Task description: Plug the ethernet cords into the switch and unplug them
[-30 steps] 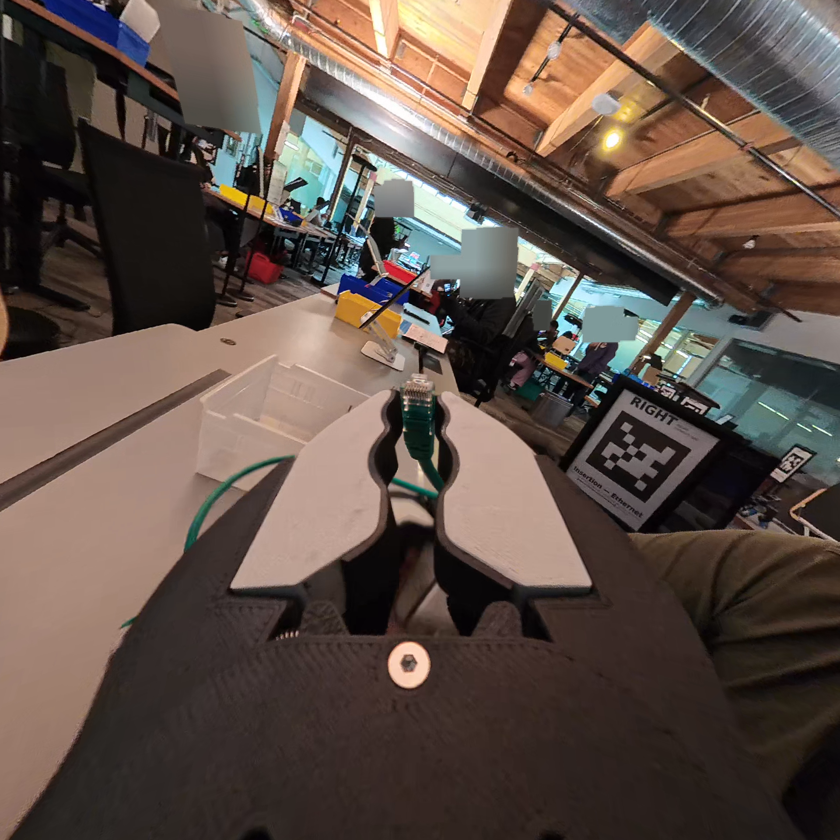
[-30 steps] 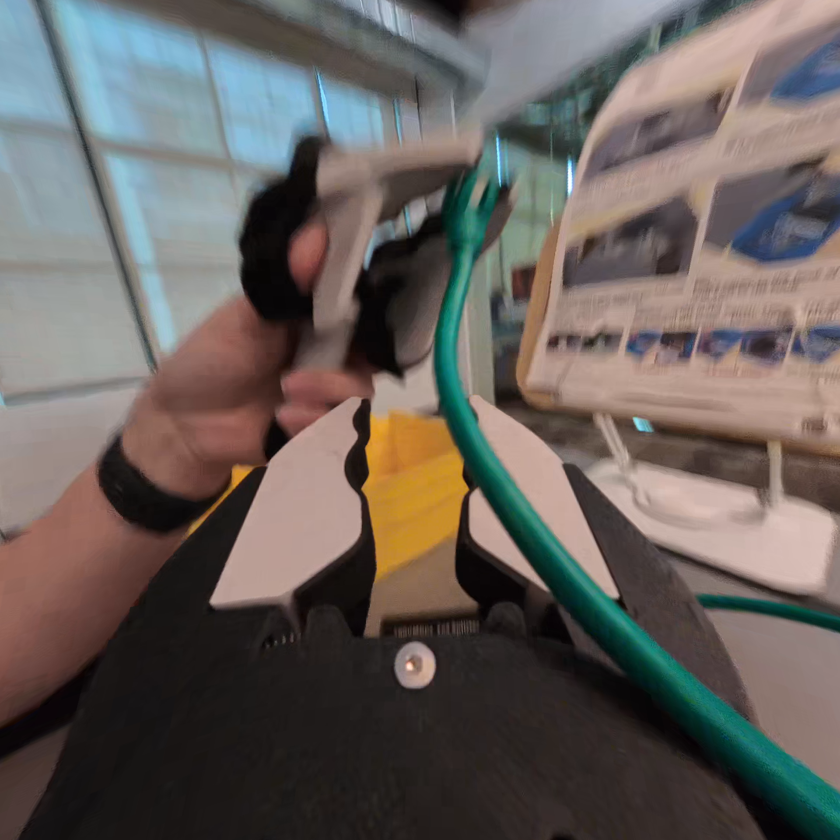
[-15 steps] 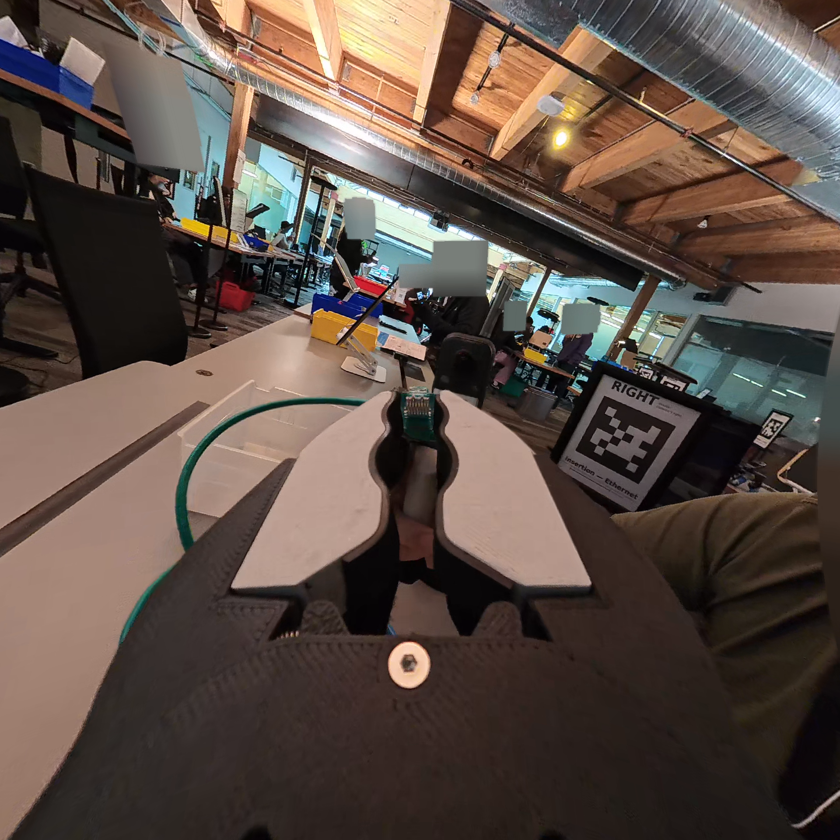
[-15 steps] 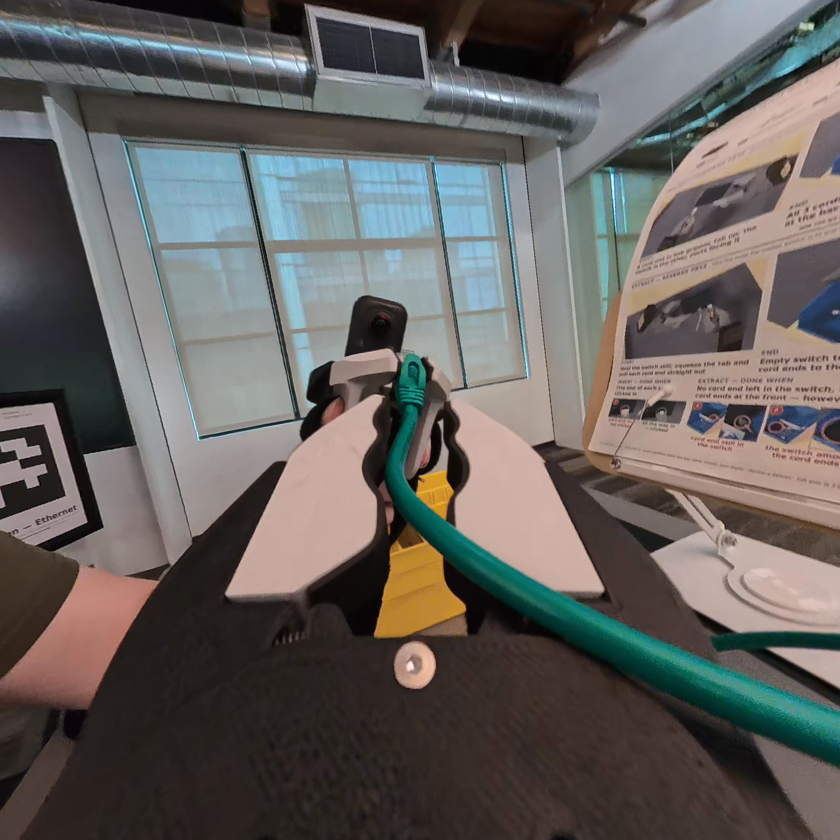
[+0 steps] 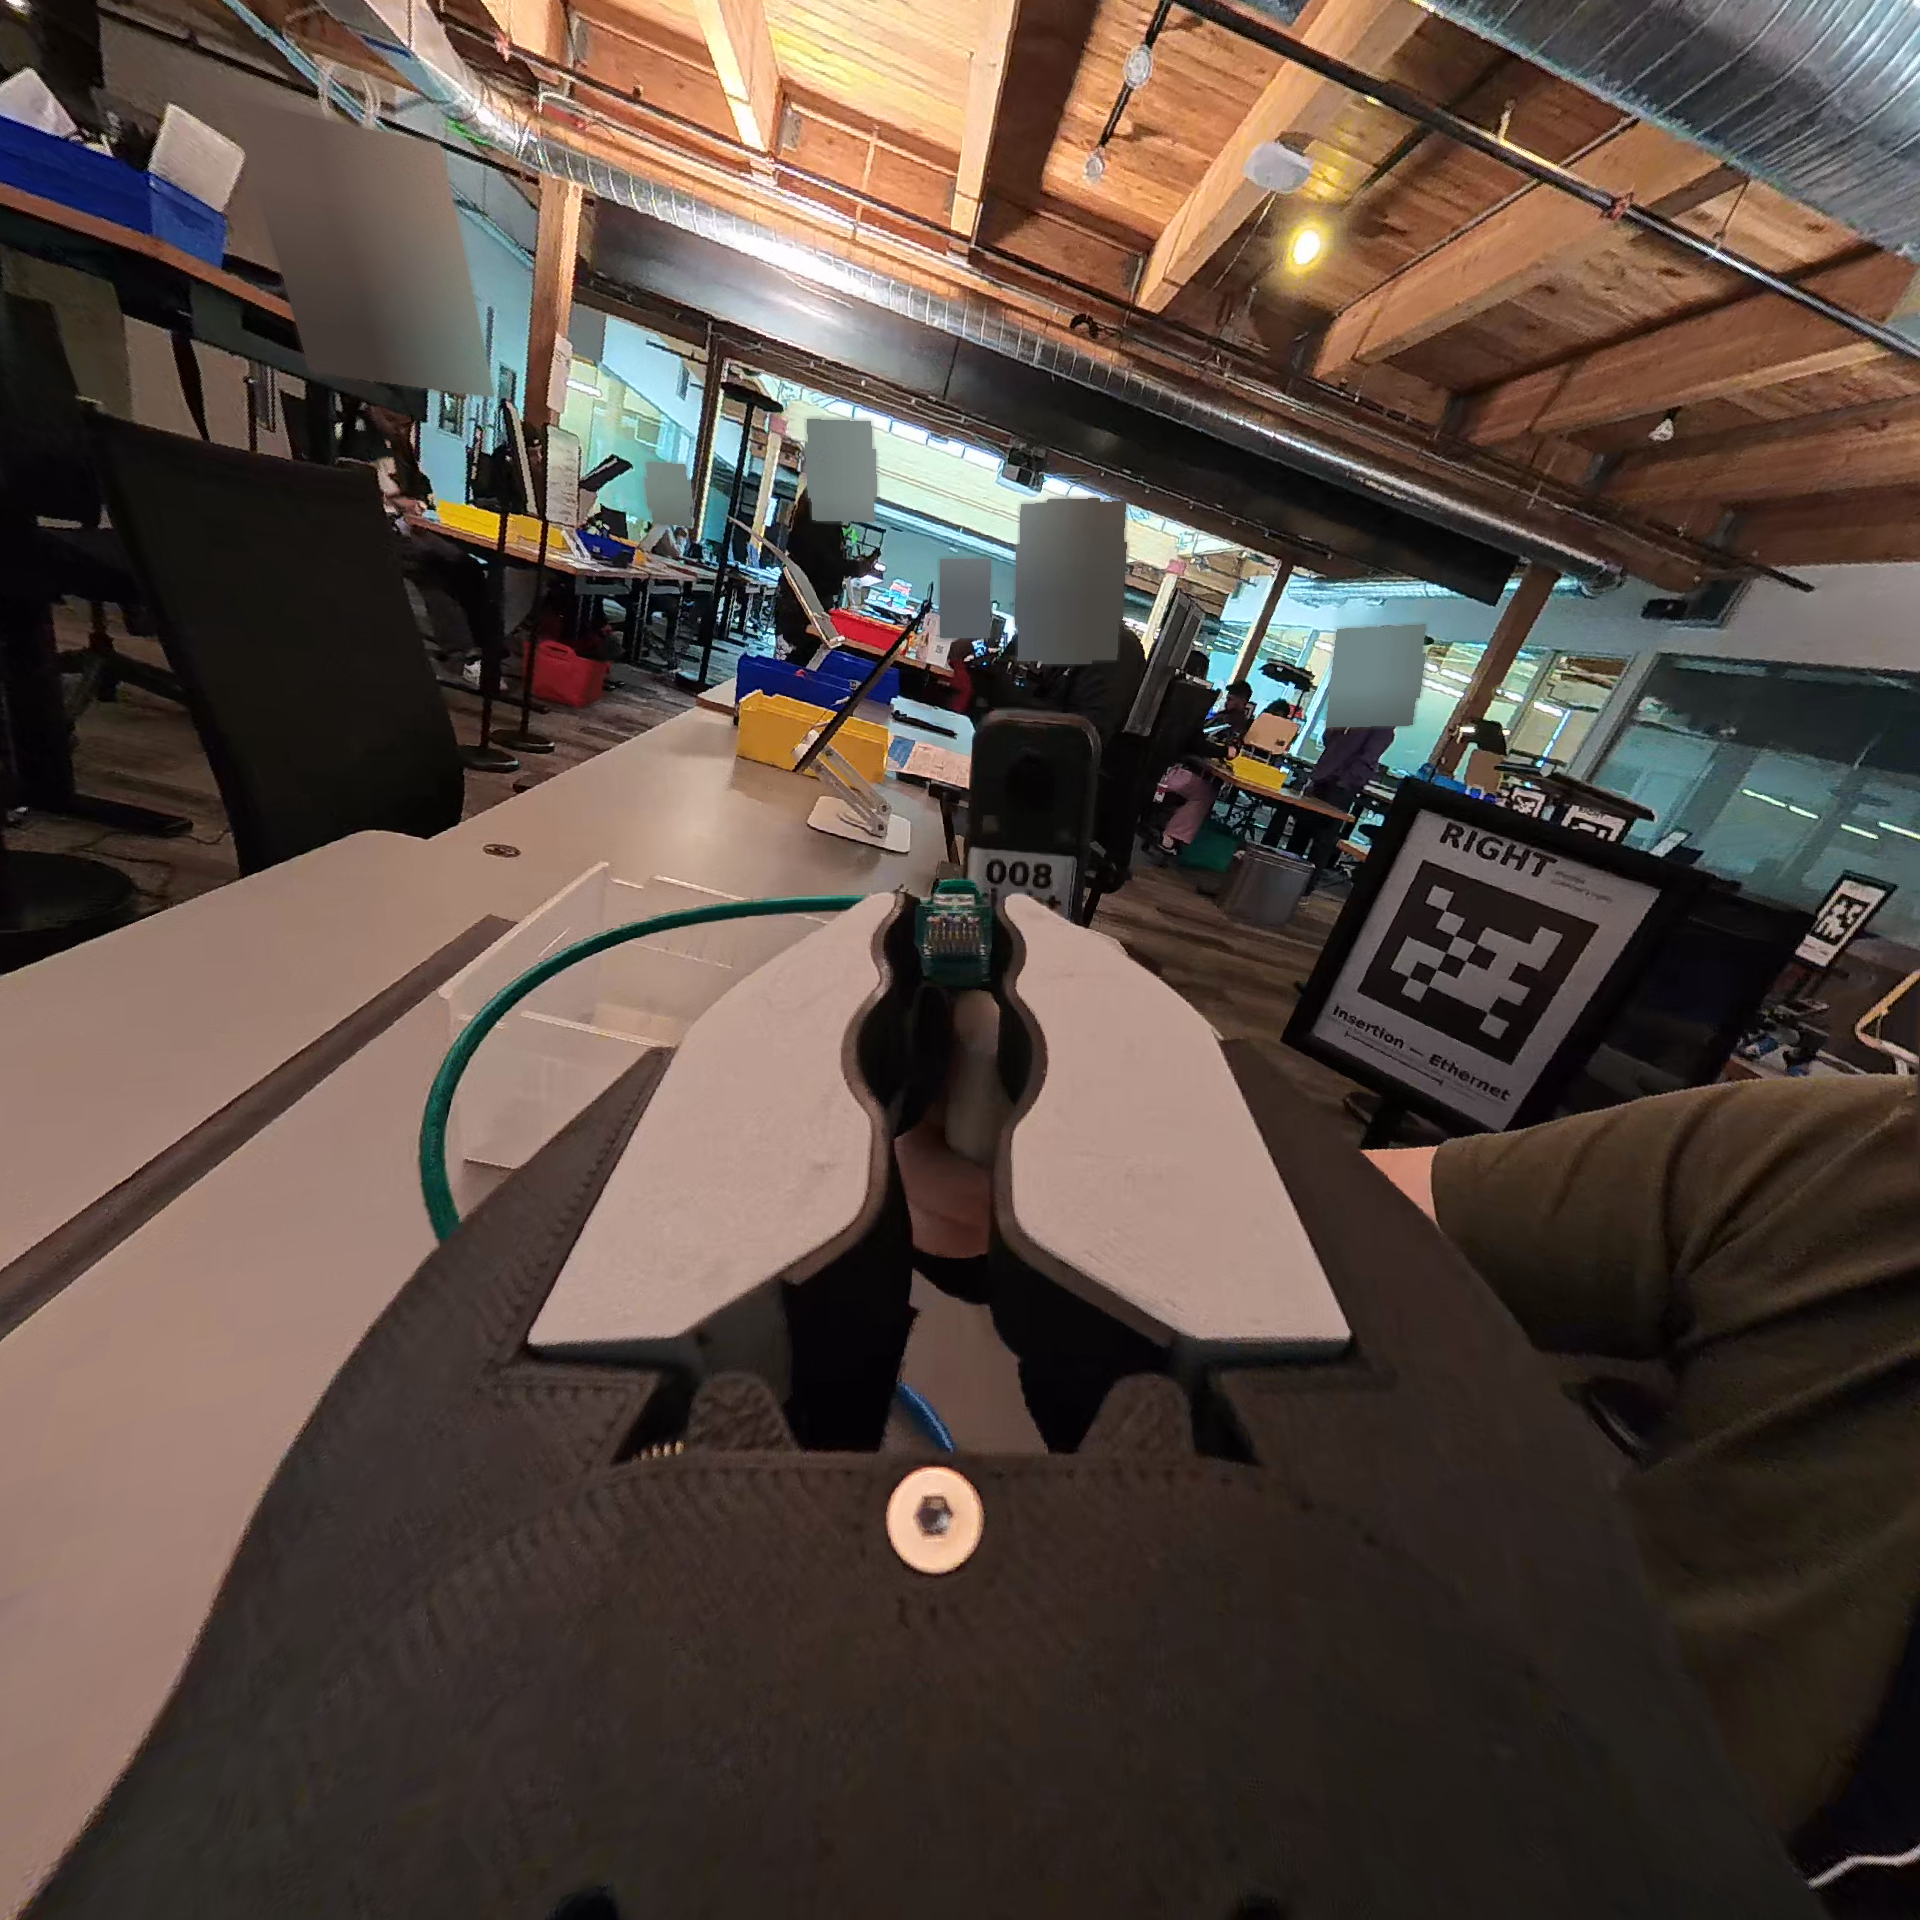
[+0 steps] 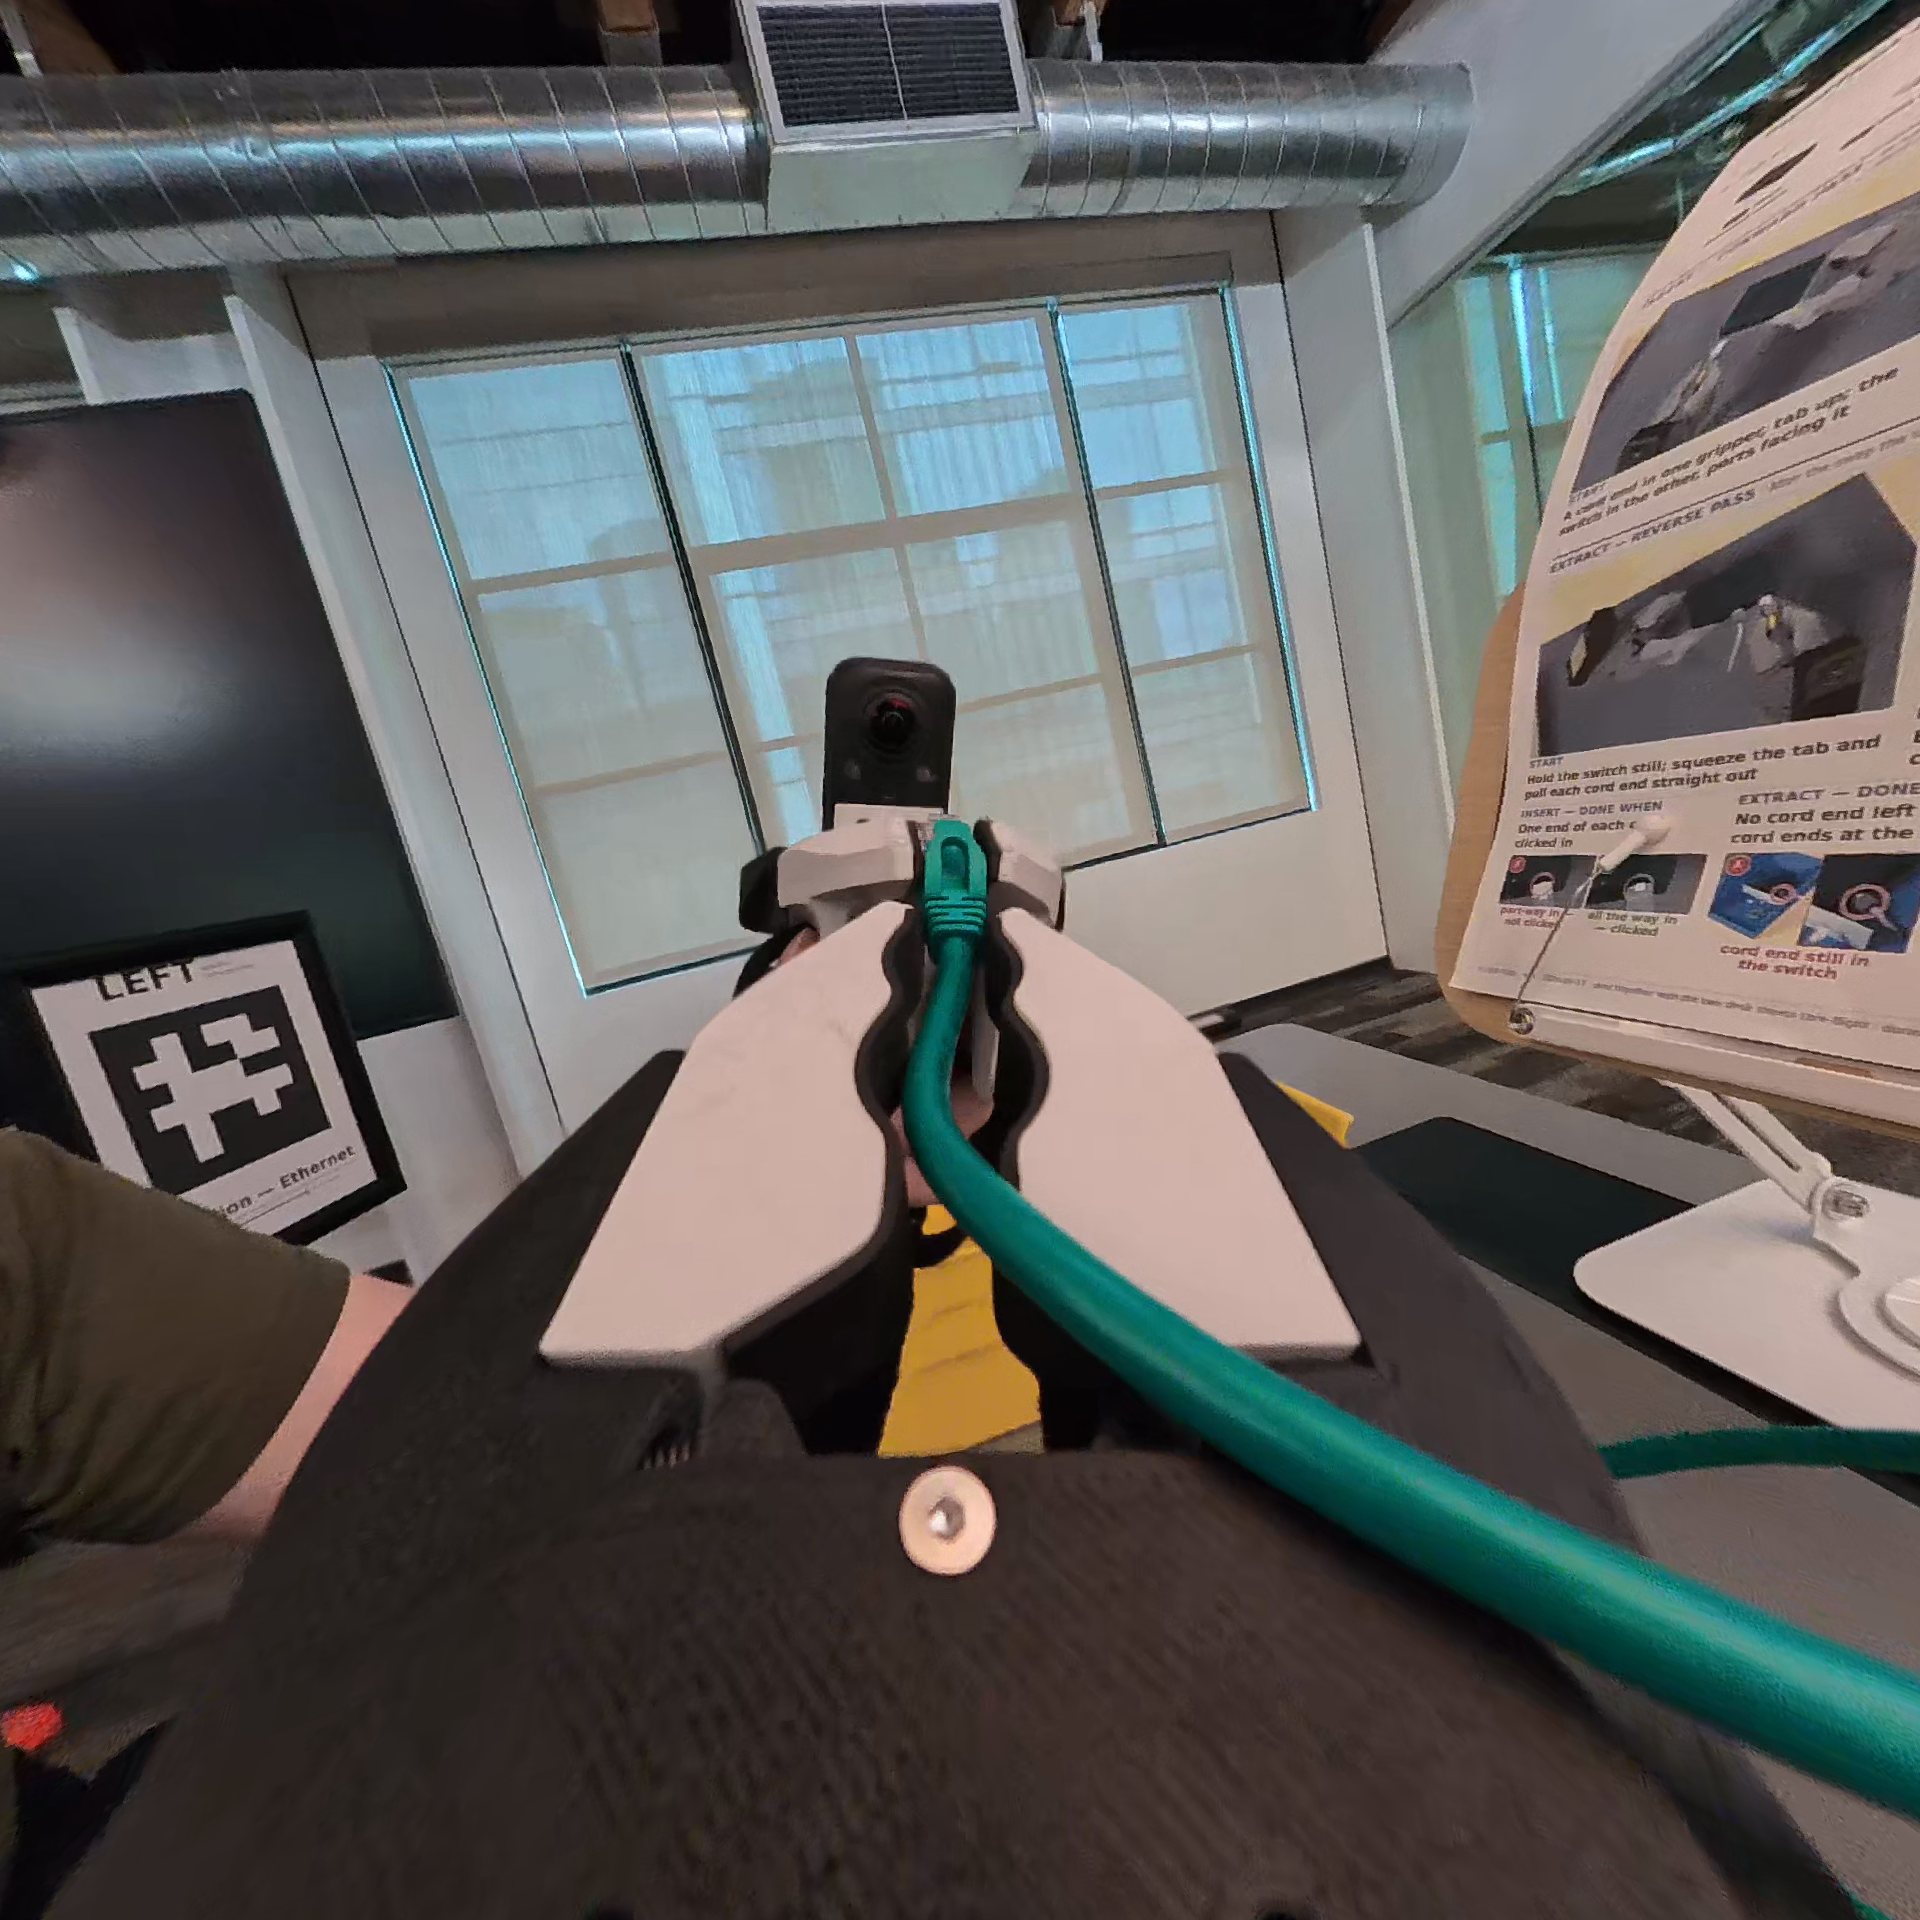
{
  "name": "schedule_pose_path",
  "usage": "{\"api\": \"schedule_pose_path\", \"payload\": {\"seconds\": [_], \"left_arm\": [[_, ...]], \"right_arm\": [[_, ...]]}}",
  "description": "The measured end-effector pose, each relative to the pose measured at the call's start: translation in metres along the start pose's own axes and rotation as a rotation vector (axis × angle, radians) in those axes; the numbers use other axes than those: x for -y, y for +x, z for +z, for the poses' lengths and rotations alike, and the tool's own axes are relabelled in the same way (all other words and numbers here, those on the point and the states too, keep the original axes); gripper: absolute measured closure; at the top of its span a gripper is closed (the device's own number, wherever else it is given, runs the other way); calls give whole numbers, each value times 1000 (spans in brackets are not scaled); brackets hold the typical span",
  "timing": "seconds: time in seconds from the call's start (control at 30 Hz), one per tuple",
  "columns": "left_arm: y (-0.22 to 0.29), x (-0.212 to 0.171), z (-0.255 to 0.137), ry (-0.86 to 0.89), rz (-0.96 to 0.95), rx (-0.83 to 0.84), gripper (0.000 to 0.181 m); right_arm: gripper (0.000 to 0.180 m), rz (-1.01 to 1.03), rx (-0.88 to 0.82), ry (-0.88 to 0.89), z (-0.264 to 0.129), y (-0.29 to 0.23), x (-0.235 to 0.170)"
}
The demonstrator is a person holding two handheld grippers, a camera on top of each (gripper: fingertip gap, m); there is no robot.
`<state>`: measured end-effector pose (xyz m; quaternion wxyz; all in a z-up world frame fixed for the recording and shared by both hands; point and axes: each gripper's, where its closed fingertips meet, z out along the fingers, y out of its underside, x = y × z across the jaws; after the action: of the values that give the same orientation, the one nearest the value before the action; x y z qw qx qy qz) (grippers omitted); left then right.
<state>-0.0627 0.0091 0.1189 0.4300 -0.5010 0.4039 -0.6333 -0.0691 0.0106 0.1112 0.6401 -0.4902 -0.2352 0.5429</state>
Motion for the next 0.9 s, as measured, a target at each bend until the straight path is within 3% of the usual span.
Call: {"api": "schedule_pose_path", "payload": {"seconds": [0.23, 0.37, 0.5, 0.6, 0.7, 0.8, 0.9], "left_arm": [[-3, -2, -3, -55, 41, 54, 167], [-21, -3, -37, -182, 138, 374, 135], [-31, -68, -69, -507, 121, 682, 109], [-28, -120, -71, -555, 122, 783, 111], [-43, -169, -87, -682, 141, 948, 100], [-63, -189, -108, -751, 208, 1114, 96], [-72, -205, -120, -776, 193, 1176, 96]], "right_arm": [[169, -32, -2, -67, -1, 2, 0], [169, -158, -62, -78, -13, 9, 18], [169, -253, -83, -68, -23, 10, 43], [169, -299, -95, -62, -27, 8, 53], [169, -353, -104, -85, -29, 7, 56], [170, -376, -92, -98, -29, 1, 57], [169, -400, -75, -115, -29, -6, 57]]}}
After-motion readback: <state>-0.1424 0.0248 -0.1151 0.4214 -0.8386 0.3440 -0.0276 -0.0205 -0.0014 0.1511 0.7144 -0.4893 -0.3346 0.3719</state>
